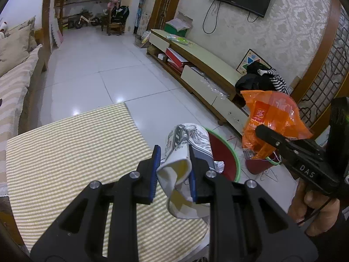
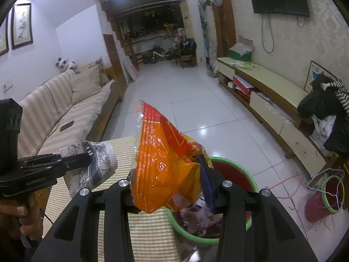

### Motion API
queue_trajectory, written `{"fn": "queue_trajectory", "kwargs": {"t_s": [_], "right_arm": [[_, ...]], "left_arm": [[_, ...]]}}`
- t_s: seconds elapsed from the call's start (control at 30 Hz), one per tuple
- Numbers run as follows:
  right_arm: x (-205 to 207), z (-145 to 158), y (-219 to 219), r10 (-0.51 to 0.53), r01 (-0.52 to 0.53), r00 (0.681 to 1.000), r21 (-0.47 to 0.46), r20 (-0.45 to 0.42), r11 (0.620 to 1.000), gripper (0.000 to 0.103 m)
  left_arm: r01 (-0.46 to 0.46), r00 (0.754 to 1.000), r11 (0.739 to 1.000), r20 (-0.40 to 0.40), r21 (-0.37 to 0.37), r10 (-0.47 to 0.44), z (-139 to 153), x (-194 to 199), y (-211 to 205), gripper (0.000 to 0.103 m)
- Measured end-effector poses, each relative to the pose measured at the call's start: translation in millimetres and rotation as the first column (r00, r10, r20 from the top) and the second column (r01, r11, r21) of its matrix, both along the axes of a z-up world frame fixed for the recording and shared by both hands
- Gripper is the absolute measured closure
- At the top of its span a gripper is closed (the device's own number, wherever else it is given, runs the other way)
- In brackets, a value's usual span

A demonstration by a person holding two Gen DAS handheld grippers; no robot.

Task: Collect trash
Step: 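Carry the paper cup in the left tool while the right tool carries the orange bag over the bin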

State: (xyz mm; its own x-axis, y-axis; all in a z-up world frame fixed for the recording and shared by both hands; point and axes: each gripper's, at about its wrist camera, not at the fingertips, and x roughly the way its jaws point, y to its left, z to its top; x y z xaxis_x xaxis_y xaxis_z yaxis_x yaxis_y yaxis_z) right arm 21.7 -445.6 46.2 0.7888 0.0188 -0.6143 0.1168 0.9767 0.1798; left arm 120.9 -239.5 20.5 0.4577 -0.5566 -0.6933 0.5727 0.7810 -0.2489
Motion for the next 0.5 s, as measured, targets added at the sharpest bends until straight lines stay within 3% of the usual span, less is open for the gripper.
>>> {"fn": "queue_trajectory", "kwargs": {"t_s": [0.5], "right_arm": [[7,-32,-54,-0.079,0.081,0.996,0.050,-0.041,0.995,0.063]], "left_arm": [[0.042,0.998,0.999,-0.040,0.021,-0.041,-17,8,-53,0.081]]}}
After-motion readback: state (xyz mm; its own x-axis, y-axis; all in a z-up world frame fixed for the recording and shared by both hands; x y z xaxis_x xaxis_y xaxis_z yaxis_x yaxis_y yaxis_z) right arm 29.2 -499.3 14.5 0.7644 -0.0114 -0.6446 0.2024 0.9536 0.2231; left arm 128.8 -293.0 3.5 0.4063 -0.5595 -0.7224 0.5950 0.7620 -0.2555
